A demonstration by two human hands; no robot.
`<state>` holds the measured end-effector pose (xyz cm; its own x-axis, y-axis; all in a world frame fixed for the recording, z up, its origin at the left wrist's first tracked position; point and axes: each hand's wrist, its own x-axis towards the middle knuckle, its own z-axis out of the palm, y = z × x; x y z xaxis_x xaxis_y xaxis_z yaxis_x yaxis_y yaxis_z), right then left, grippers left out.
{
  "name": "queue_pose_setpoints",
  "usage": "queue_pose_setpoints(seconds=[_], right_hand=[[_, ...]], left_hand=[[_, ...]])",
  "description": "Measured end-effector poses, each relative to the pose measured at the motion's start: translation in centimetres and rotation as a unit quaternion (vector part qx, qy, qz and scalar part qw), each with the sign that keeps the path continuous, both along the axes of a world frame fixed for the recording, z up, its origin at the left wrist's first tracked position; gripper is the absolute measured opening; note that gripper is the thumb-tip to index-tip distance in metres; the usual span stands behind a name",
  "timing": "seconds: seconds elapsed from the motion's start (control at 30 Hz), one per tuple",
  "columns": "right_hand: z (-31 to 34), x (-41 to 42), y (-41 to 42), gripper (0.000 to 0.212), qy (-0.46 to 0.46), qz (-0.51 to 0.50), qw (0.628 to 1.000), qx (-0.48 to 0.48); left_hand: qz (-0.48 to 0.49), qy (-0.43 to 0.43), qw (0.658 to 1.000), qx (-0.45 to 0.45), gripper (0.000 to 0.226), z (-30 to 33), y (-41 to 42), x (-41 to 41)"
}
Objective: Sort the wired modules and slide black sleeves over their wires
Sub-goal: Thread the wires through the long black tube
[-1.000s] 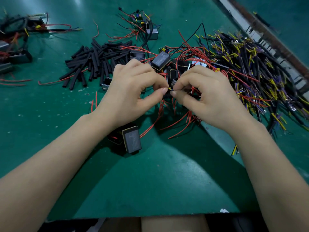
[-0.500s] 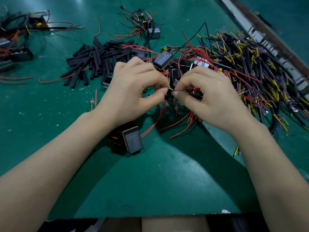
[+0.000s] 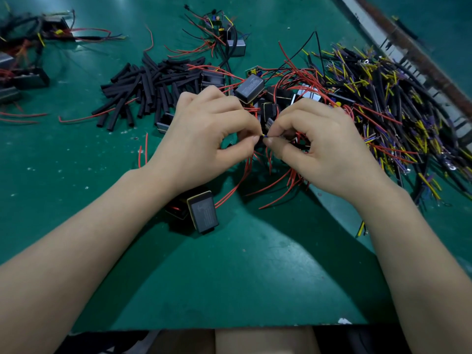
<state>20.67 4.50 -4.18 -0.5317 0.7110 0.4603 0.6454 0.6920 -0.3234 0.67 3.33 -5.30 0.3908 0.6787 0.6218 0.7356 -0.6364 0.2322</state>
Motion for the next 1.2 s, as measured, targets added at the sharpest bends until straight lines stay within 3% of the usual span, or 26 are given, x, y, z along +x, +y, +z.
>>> queue_pose_setpoints(seconds=[0.53, 0.7, 0.83, 1.07, 1.2], right_hand=[[-0.3, -0.3, -0.6, 0.011, -0.058, -0.006, 0.996, 0.069], [-0.2, -0.3, -0.5, 0.007, -0.028, -0.009, 0.999, 0.036], [0.0, -0.1, -0.2, 0.007, -0.001, -0.015, 1.0, 0.016], [-0.1, 0.0, 0.0, 0.011, 0.001, -0.005, 1.0, -0.001], [0.0, -0.1, -0.1, 0.011, 0.014, -0.014, 1.0, 0.013]], left_hand=[[-0.006, 0.061, 0.997, 0.049, 0.015, 0.2, -0.3, 0.3], [0.0, 0.053, 0.998, 0.014, 0.017, 0.5, -0.1, -0.2], [-0.001, 0.047, 0.999, -0.024, 0.031, 1.3, 0.4, -1.7], [-0.006, 0.09, 0.994, -0.058, 0.026, 1.4, 0.2, -2.0], [0.0, 0.065, 0.997, -0.045, 0.025, 1.3, 0.2, -1.5]])
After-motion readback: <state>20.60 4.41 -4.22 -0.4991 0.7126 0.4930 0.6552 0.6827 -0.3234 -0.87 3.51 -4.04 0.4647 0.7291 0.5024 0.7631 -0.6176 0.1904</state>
